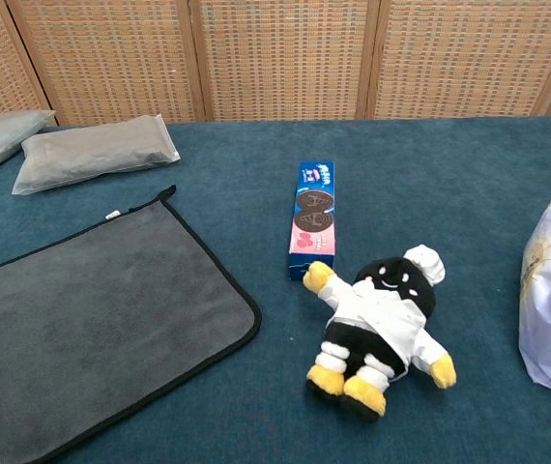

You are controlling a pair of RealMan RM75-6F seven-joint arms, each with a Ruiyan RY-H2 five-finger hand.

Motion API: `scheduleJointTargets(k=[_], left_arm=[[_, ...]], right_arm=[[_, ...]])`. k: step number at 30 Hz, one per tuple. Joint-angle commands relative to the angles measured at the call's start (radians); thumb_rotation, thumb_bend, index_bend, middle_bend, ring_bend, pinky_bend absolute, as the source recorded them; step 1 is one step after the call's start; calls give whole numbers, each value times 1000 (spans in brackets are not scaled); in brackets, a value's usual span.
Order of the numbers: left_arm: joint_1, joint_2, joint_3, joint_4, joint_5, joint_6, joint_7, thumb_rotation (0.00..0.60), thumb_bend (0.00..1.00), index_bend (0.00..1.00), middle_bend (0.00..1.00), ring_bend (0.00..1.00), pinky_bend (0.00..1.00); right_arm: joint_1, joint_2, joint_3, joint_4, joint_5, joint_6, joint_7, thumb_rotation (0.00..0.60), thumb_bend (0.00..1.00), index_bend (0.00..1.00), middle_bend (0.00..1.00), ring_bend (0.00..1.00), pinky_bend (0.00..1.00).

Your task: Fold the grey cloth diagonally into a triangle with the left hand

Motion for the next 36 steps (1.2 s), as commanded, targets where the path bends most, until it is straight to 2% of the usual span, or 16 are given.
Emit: scheduleJointTargets(k=[1,9,15,36], left_arm=[[12,-21,22,35,15,-10,4,600,227,252,0,0,0],[25,-79,54,123,31,-43,4,600,228,302,0,0,0],[32,-129,53,177,38,-47,4,600,228,315,0,0,0],[11,-223,26,216,25,-97,27,600,229,375,0,0,0]], right_arm=[[-1,0,0,1,0,1,3,600,0,0,0,0,0],[-1,1,1,0,2,1,4,600,0,0,0,0,0],[-3,3,2,0,1,4,12,600,0,0,0,0,0],[-4,2,4,0,-4,11,21,600,0,0,0,0,0]])
